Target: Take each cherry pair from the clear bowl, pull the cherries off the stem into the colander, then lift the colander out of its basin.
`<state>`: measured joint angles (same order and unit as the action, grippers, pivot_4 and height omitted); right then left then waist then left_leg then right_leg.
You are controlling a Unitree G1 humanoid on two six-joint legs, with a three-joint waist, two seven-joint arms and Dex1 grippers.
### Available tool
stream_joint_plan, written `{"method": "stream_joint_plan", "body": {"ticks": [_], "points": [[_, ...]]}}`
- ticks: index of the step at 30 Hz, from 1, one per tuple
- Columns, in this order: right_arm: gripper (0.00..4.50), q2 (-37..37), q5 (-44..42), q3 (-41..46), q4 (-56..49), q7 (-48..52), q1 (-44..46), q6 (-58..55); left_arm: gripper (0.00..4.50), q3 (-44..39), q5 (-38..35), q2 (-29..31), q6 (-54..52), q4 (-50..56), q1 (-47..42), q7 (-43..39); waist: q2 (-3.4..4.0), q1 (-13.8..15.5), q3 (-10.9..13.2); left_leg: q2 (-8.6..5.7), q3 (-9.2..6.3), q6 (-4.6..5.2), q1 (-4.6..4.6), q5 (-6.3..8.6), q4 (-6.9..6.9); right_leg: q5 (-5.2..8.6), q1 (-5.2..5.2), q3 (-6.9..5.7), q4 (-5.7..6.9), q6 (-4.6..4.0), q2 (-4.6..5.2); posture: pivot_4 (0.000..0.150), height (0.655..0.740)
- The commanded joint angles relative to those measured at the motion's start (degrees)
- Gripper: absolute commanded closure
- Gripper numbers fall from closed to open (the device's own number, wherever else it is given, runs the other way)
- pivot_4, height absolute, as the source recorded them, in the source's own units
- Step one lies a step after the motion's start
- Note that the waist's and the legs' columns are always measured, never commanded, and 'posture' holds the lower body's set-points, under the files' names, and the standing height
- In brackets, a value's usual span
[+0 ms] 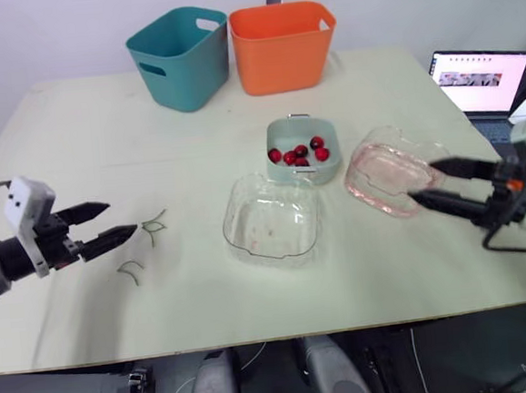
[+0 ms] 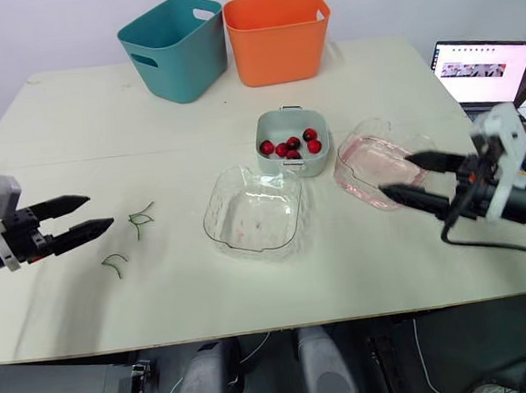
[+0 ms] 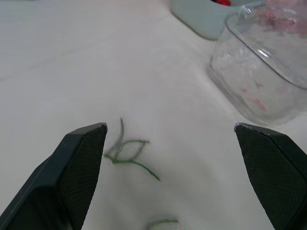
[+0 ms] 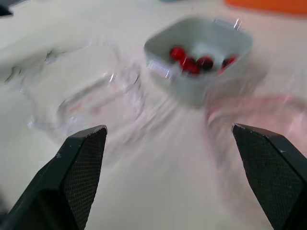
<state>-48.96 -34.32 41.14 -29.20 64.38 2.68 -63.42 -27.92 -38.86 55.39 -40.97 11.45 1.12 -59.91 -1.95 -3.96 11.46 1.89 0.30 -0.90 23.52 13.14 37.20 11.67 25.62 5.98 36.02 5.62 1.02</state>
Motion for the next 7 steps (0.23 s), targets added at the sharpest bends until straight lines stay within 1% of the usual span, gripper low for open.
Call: {"method": "stream_joint_plan", "body": {"ticks": [1, 7], "points": [[0.01, -1.1, -2.8, 4.5, -2.2, 0.2, -4.2, 1.8, 0.0, -1.4, -0.3, 1.3, 0.7, 2.0, 1.5, -1.9, 0.0, 0.0, 0.0, 0.0, 0.02, 0.0, -0.14, 0.0, -0.05, 0.02, -0.14, 0.0, -0.08, 0.02, 0.02, 0.15, 0.74], [0.01, -1.0, -5.0, 4.0, -2.3, -1.5, -9.0, 4.5, 0.0, -1.7, -0.5, 1.4, 0.2, 0.1, 1.4, -2.3, 0.0, 0.0, 0.0, 0.06, 0.01, -0.02, -0.17, 0.02, -0.15, 0.03, -0.2, -0.03, -0.3, 0.04, 0.01, 0.15, 0.74]]}}
